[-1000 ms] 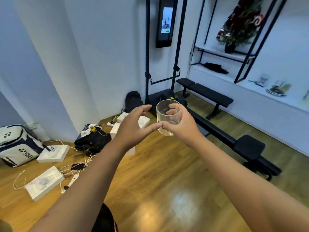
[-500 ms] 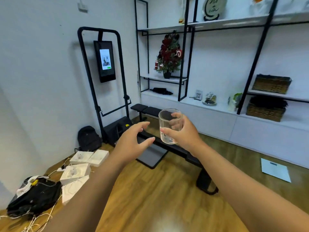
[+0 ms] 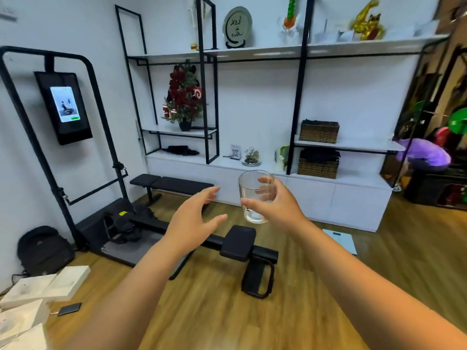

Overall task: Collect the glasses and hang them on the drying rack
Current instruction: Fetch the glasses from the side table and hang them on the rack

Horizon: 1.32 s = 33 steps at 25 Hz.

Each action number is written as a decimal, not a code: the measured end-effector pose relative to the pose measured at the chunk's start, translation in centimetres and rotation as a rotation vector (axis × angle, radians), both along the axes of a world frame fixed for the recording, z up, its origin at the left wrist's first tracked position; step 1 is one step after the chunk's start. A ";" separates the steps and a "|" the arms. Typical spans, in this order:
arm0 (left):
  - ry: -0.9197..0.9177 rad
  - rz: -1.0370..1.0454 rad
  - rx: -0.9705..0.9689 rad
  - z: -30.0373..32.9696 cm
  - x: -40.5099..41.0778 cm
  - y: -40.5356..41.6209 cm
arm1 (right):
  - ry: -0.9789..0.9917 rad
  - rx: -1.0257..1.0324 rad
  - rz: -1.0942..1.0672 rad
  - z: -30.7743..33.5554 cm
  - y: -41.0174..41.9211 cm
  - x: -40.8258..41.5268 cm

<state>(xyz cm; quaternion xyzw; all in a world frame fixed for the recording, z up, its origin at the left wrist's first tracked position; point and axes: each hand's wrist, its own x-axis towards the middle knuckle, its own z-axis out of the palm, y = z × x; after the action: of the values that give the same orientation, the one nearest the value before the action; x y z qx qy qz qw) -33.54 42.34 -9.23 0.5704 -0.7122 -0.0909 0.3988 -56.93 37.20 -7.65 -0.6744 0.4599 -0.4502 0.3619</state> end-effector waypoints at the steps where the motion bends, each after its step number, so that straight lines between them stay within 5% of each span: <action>1: -0.011 -0.021 0.000 0.0 -1.1 -1.4 | 0.006 0.000 -0.029 0.1 -0.9 -1.5; 33: -0.051 -0.447 0.078 -0.4 -21.8 -52.8 | -0.048 0.028 -0.478 -2.1 -41.5 -20.9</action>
<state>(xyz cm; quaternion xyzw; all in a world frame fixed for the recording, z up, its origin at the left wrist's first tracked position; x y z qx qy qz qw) -55.39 -10.44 -9.60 0.4155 -0.8268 -0.1901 0.3280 -77.81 -4.29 -9.70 -0.5303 0.6040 -0.5326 0.2653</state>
